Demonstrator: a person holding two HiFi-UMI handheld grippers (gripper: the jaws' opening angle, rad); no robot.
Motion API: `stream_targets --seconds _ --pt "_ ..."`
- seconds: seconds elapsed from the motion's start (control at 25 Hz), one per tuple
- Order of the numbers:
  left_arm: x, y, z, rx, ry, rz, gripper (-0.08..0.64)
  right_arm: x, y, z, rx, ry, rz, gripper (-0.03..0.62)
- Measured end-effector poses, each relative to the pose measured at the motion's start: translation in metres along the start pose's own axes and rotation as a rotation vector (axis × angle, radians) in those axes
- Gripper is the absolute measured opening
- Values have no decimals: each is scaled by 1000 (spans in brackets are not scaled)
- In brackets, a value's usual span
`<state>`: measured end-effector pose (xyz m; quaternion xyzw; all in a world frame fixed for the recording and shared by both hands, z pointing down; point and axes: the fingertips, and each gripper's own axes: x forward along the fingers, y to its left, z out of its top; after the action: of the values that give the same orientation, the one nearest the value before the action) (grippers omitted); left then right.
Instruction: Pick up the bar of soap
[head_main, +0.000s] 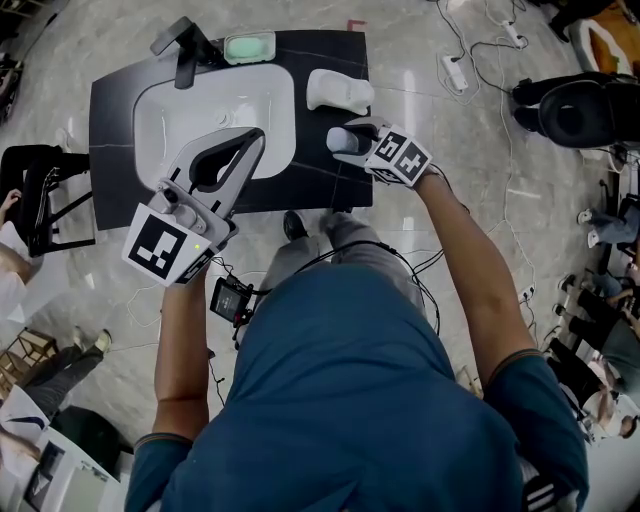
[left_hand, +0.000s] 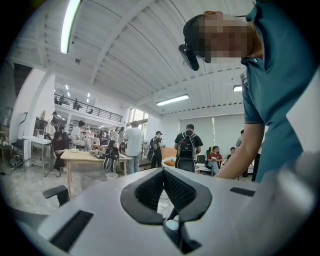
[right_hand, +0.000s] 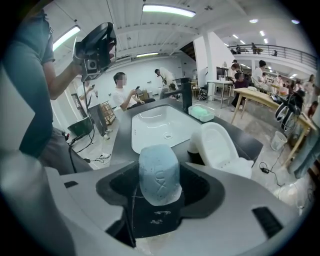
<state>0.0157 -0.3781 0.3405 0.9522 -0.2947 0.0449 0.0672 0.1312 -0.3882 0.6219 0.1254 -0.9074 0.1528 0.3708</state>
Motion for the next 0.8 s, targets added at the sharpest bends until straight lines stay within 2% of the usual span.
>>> stream_targets --seconds 0.36,0.8 --pt "-8 3 -2 13 -24 11 3 20 18 -20 16 40 41 267" --pt "-14 2 -9 -2 -8 16 3 36 35 -39 22 73 61 268"
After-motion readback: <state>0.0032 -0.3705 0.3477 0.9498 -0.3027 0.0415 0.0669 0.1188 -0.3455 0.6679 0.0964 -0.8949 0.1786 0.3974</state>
